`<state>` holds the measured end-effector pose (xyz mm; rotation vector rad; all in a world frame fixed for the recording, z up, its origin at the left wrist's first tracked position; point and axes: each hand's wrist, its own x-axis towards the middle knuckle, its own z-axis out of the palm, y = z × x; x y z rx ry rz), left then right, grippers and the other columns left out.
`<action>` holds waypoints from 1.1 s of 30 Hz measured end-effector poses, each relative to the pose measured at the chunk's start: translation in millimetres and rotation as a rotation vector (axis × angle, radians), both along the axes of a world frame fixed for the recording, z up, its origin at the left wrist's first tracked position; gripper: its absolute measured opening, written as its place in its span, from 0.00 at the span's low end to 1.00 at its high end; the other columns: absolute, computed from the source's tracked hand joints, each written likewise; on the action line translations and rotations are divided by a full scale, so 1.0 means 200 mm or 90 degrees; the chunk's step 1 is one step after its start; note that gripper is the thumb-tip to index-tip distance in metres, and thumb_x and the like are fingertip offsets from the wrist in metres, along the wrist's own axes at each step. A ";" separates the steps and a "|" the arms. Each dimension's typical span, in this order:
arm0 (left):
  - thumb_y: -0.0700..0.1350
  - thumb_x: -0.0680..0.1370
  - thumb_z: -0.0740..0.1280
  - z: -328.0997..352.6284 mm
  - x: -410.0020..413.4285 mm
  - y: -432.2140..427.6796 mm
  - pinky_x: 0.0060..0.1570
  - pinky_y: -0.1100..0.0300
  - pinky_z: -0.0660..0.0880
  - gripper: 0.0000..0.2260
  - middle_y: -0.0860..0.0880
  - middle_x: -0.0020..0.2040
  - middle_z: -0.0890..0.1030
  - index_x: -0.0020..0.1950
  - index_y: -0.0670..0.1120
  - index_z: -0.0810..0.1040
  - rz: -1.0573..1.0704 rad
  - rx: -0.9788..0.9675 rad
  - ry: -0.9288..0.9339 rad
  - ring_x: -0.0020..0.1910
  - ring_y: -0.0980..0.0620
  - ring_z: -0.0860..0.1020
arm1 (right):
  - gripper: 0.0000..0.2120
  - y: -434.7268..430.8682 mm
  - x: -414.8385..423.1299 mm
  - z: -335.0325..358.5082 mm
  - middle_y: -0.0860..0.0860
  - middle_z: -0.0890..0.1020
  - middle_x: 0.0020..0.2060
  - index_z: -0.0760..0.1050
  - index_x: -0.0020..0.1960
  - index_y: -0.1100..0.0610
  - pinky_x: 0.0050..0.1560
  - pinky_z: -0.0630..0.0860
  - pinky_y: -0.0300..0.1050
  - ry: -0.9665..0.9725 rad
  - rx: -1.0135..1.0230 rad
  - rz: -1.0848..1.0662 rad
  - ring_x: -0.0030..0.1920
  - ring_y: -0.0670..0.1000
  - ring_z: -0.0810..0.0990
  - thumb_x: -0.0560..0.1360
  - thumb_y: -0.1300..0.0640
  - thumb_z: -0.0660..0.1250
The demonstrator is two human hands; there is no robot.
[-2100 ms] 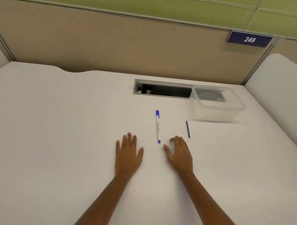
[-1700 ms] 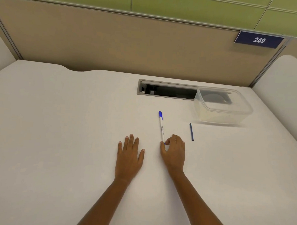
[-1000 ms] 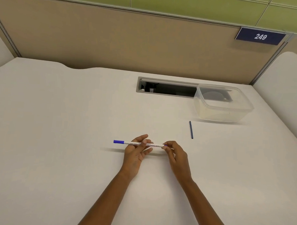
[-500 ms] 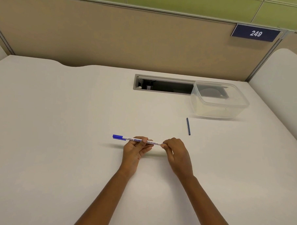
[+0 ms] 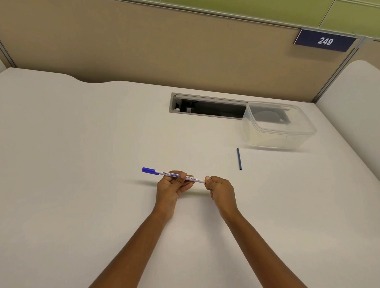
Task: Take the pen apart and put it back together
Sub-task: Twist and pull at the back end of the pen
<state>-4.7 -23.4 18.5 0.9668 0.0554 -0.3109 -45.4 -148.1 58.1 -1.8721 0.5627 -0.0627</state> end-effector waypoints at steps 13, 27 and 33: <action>0.37 0.76 0.63 0.05 -0.02 -0.01 0.35 0.65 0.80 0.05 0.50 0.31 0.84 0.41 0.41 0.75 0.021 0.023 0.016 0.34 0.54 0.83 | 0.17 -0.02 -0.05 0.05 0.50 0.72 0.24 0.73 0.31 0.56 0.30 0.68 0.37 0.058 0.146 0.047 0.27 0.48 0.69 0.77 0.54 0.57; 0.36 0.77 0.62 0.26 -0.02 0.02 0.35 0.66 0.79 0.06 0.50 0.31 0.84 0.40 0.42 0.75 0.031 -0.017 -0.047 0.35 0.53 0.83 | 0.06 -0.04 -0.07 0.15 0.59 0.77 0.31 0.77 0.40 0.66 0.27 0.71 0.47 -0.408 -0.603 0.143 0.31 0.57 0.74 0.72 0.63 0.65; 0.37 0.77 0.60 0.33 0.00 0.02 0.35 0.66 0.79 0.06 0.50 0.32 0.84 0.41 0.43 0.75 0.029 -0.036 -0.070 0.36 0.53 0.84 | 0.11 0.00 -0.03 0.23 0.54 0.72 0.29 0.74 0.35 0.63 0.34 0.62 0.35 -0.336 -0.342 0.117 0.33 0.48 0.66 0.73 0.60 0.59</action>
